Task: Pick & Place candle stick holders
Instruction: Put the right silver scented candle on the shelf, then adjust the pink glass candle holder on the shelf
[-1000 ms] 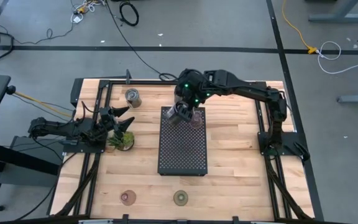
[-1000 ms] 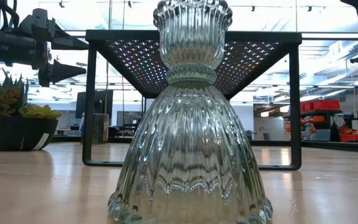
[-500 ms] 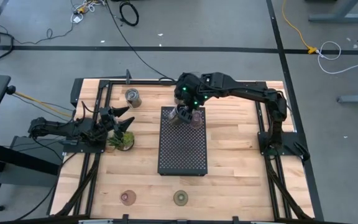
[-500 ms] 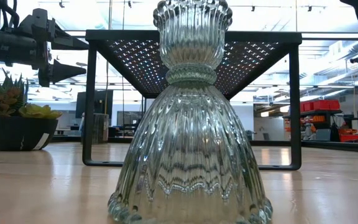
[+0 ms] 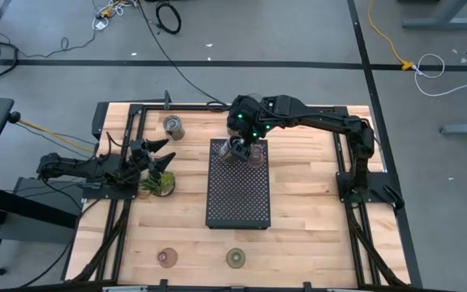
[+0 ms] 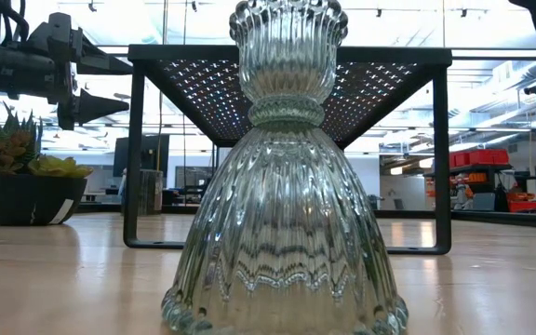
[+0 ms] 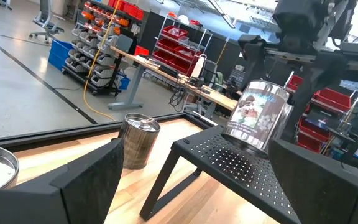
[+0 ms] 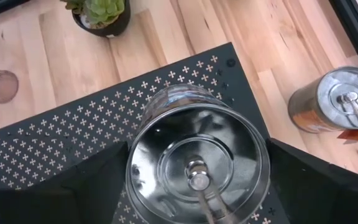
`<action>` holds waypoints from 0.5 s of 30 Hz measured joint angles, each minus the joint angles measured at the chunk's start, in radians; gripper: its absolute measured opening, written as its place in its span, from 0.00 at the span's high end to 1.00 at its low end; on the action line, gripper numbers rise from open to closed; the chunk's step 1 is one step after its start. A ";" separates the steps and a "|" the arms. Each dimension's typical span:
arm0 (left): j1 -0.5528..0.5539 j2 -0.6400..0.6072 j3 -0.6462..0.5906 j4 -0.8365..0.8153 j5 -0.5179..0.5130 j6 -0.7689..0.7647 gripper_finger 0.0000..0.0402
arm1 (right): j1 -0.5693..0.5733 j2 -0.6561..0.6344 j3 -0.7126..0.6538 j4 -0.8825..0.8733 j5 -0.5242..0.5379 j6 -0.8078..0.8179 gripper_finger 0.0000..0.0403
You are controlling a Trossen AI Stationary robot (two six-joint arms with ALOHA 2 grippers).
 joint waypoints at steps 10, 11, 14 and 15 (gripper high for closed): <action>0.000 0.000 0.000 0.000 0.000 0.000 0.01 | 0.000 -0.001 0.000 0.008 -0.002 -0.036 0.04; 0.000 0.000 0.000 0.000 0.000 0.000 0.01 | 0.000 -0.001 0.000 0.008 -0.002 -0.035 0.03; 0.000 0.000 0.000 0.000 0.000 0.000 0.01 | 0.000 -0.001 0.000 0.010 -0.002 -0.035 0.03; 0.000 0.000 0.000 0.000 0.000 0.000 0.01 | 0.000 -0.001 0.000 0.014 -0.001 -0.035 0.03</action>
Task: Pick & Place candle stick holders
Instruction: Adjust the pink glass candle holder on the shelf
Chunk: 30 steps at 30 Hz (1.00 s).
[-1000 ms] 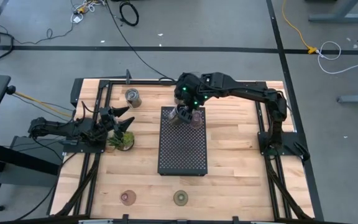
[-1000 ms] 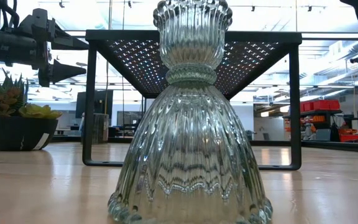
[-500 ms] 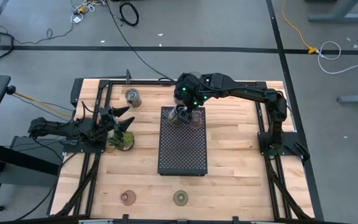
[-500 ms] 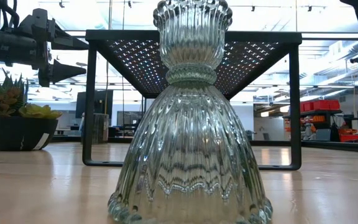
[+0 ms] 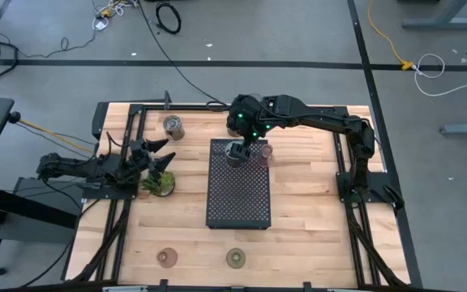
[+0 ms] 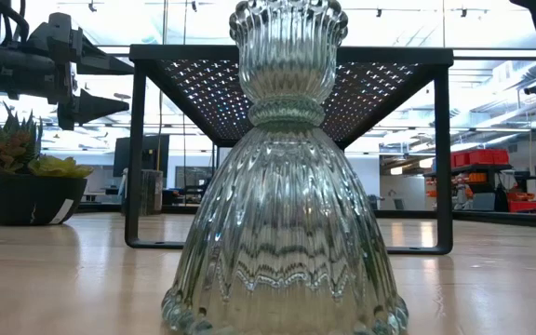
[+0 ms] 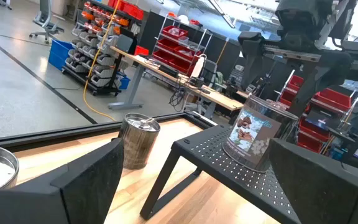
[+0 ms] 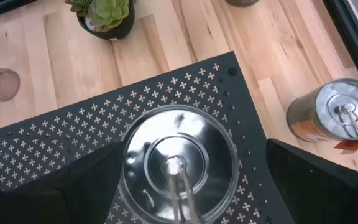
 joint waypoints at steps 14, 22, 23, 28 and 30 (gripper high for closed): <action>0.000 0.000 0.000 0.000 0.000 -0.001 0.01 | -0.030 -0.012 0.000 0.033 0.134 -0.040 0.04; 0.000 0.000 0.000 0.001 0.000 -0.003 0.01 | -0.110 -0.060 0.034 -0.057 0.218 -0.062 0.04; 0.000 0.000 0.000 0.001 0.000 -0.003 0.01 | -0.121 -0.063 0.039 -0.077 0.210 -0.061 0.04; 0.000 0.000 0.000 0.002 0.004 -0.003 0.01 | -0.184 -0.075 0.040 -0.258 0.224 -0.044 0.04; 0.000 0.000 0.000 0.001 0.005 -0.003 0.01 | -0.203 -0.076 0.040 -0.334 0.242 -0.039 0.04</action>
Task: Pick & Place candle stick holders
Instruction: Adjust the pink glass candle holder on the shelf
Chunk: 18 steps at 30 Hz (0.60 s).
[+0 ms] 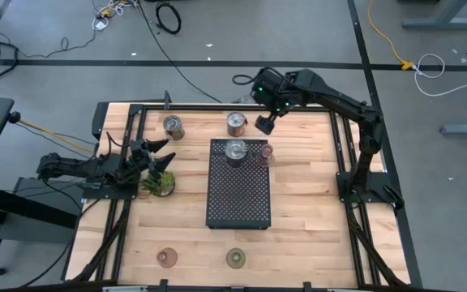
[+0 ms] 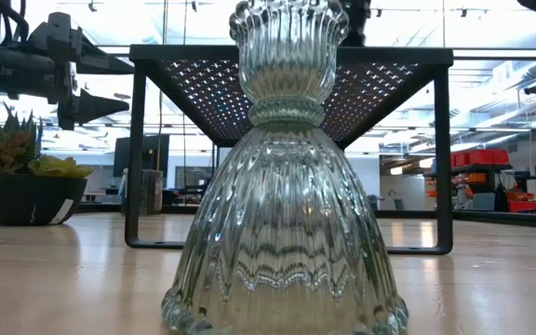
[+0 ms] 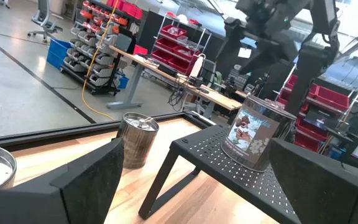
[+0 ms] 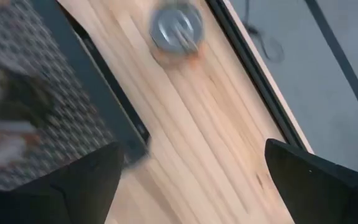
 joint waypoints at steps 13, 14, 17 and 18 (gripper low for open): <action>0.000 0.000 0.000 -0.002 0.000 0.001 0.01 | -0.009 -0.071 -0.089 -0.111 -0.055 0.024 0.04; 0.000 0.000 0.000 -0.002 0.001 0.001 0.01 | -0.005 -0.084 -0.113 -0.109 -0.053 0.025 0.04; 0.000 0.000 0.000 -0.003 0.000 0.002 0.01 | 0.005 -0.146 -0.207 -0.112 -0.053 0.048 0.04; 0.000 0.000 0.000 -0.003 0.000 0.002 0.01 | 0.007 -0.167 -0.241 -0.111 -0.051 0.056 0.04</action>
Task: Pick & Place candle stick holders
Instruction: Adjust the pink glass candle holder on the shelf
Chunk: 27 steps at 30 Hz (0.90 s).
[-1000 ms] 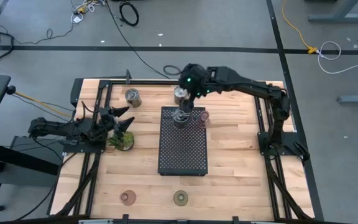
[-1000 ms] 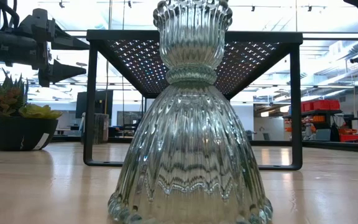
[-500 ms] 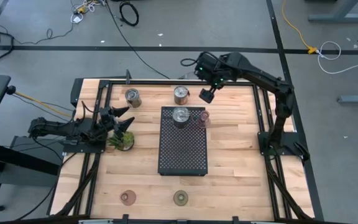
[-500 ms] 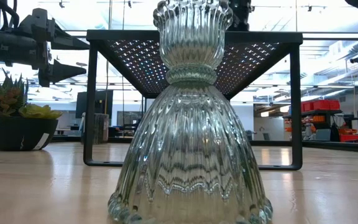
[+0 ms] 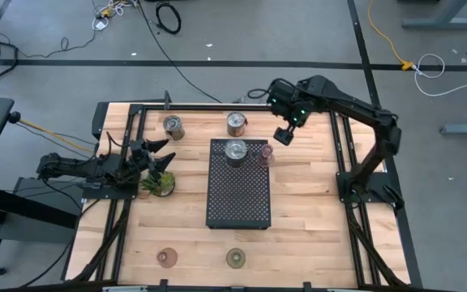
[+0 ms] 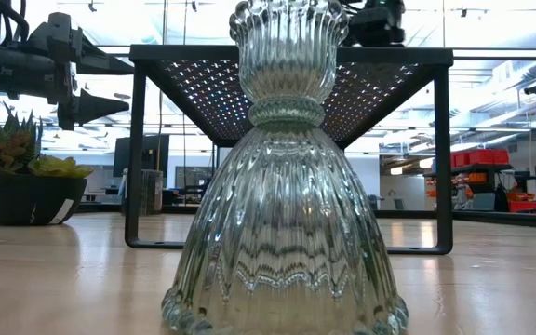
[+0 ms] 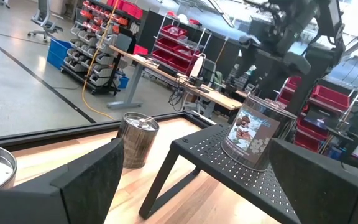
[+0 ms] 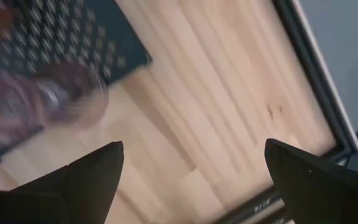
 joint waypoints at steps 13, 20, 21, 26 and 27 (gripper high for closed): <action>0.000 0.000 0.000 -0.001 -0.001 0.017 0.01 | 0.092 -0.163 -0.328 0.195 -0.035 0.150 0.04; 0.000 0.000 0.000 -0.001 -0.001 0.018 0.01 | 0.123 -0.158 -0.357 0.263 -0.049 0.186 0.04; 0.000 0.000 0.000 -0.002 -0.001 0.018 0.01 | 0.127 -0.158 -0.364 0.285 -0.055 0.187 0.04; 0.000 0.000 0.000 -0.002 -0.001 0.018 0.01 | 0.139 -0.158 -0.399 0.343 -0.087 0.192 0.04; 0.000 0.000 0.000 -0.002 -0.001 0.018 0.01 | 0.139 -0.157 -0.403 0.345 -0.094 0.197 0.04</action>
